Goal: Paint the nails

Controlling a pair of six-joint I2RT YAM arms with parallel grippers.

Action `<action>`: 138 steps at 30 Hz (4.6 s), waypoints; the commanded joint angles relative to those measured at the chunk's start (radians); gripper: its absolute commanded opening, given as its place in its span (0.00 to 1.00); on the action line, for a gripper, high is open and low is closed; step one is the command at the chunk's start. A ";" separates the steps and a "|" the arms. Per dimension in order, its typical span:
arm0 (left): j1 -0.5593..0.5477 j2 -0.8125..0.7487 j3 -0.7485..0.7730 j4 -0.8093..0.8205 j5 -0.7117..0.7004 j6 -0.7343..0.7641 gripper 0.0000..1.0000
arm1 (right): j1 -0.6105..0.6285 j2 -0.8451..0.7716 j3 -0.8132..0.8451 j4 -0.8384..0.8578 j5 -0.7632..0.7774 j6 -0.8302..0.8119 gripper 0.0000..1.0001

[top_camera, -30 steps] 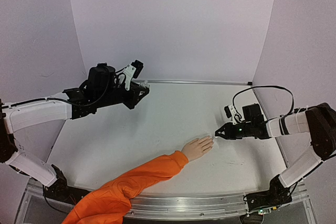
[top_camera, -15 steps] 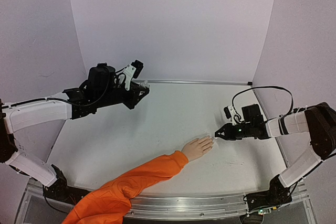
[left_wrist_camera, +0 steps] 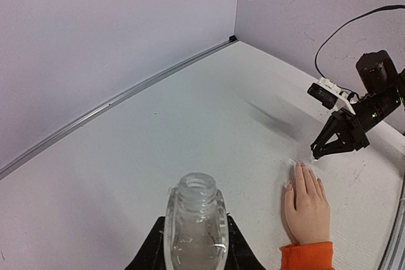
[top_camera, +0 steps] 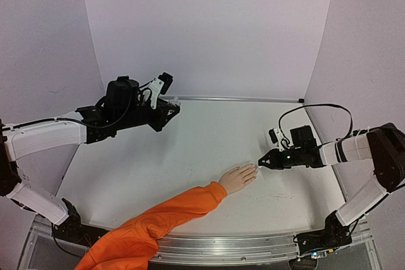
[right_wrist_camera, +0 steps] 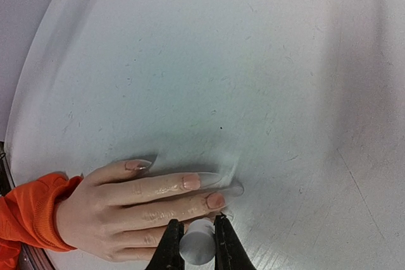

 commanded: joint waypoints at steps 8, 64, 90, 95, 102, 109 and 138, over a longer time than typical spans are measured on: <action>0.007 -0.005 0.058 0.060 -0.013 0.001 0.00 | 0.008 0.010 0.040 -0.018 0.029 0.003 0.00; 0.008 -0.006 0.076 0.060 0.005 -0.007 0.00 | 0.011 -0.053 -0.004 -0.022 0.030 0.020 0.00; 0.008 -0.006 0.071 0.059 -0.001 -0.002 0.00 | 0.033 -0.002 0.027 -0.030 0.040 0.015 0.00; 0.008 -0.005 0.072 0.059 0.000 -0.001 0.00 | 0.032 -0.003 0.030 -0.029 0.068 0.025 0.00; 0.009 -0.006 0.073 0.060 0.000 0.001 0.00 | 0.032 -0.017 0.028 -0.030 0.097 0.032 0.00; 0.008 -0.004 0.073 0.060 0.000 0.000 0.00 | 0.033 -0.009 0.034 -0.032 0.113 0.039 0.00; 0.008 -0.015 0.067 0.059 0.003 -0.007 0.00 | 0.034 -0.058 -0.007 -0.035 0.052 0.026 0.00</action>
